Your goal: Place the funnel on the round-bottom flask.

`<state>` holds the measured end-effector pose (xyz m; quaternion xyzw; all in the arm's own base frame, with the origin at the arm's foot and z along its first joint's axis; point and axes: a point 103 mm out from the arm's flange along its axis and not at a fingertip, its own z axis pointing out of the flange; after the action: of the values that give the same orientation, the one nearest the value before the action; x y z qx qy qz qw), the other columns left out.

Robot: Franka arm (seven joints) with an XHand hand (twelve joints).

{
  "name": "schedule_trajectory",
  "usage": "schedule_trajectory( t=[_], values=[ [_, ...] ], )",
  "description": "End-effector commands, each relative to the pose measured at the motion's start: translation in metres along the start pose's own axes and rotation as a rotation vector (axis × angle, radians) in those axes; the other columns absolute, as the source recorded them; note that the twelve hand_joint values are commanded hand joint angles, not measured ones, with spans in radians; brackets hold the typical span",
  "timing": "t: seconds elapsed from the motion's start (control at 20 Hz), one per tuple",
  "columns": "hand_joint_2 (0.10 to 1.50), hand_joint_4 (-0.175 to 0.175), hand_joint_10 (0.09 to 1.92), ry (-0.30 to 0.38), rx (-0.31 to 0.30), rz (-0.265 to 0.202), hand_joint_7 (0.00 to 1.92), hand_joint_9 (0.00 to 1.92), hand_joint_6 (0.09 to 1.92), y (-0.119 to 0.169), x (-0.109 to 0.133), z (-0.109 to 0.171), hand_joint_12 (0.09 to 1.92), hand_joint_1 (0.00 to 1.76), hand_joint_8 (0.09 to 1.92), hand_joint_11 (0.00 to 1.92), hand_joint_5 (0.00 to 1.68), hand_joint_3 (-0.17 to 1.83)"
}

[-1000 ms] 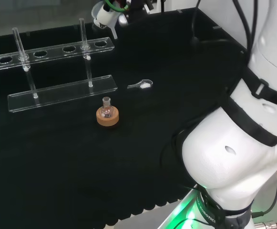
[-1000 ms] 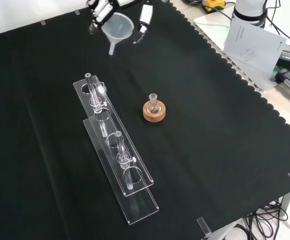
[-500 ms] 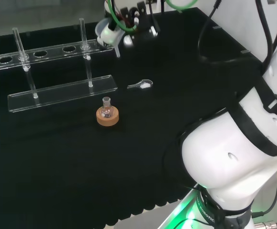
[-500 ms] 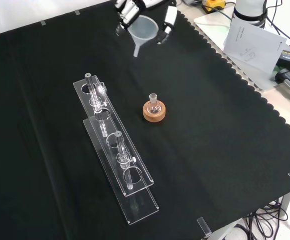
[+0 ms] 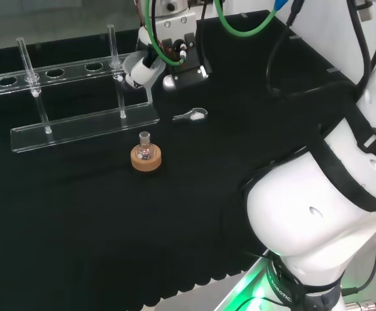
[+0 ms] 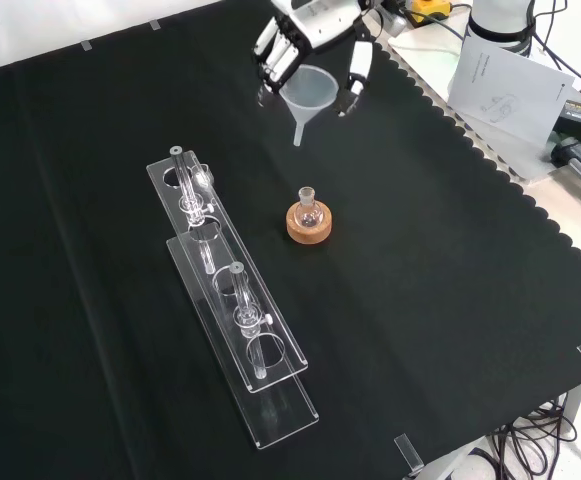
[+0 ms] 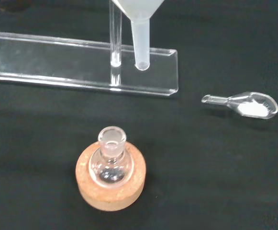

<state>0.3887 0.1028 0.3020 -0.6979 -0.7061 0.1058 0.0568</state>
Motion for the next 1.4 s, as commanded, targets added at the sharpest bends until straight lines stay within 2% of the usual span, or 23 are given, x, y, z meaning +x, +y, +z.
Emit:
schedule_trajectory(
  t=[0.05,0.3,0.7,1.4],
  values=[
    [0.81,-0.028,0.52,0.005,0.051,-0.035,0.70,0.97,0.26,0.009,0.018,0.028,1.27,0.74,0.71,0.52,0.74,0.50],
    [0.81,-0.029,0.53,0.007,0.079,-0.047,0.70,0.96,0.28,0.016,0.026,0.049,1.27,0.74,0.71,0.51,0.73,0.50],
    [0.80,-0.034,0.54,0.021,0.082,-0.056,0.70,0.95,0.33,0.024,0.022,0.068,1.28,0.74,0.71,0.51,0.73,0.51],
    [0.80,-0.037,0.56,0.021,0.102,-0.048,0.71,0.94,0.40,0.033,0.009,0.078,1.28,0.75,0.72,0.51,0.73,0.52]
  ],
)
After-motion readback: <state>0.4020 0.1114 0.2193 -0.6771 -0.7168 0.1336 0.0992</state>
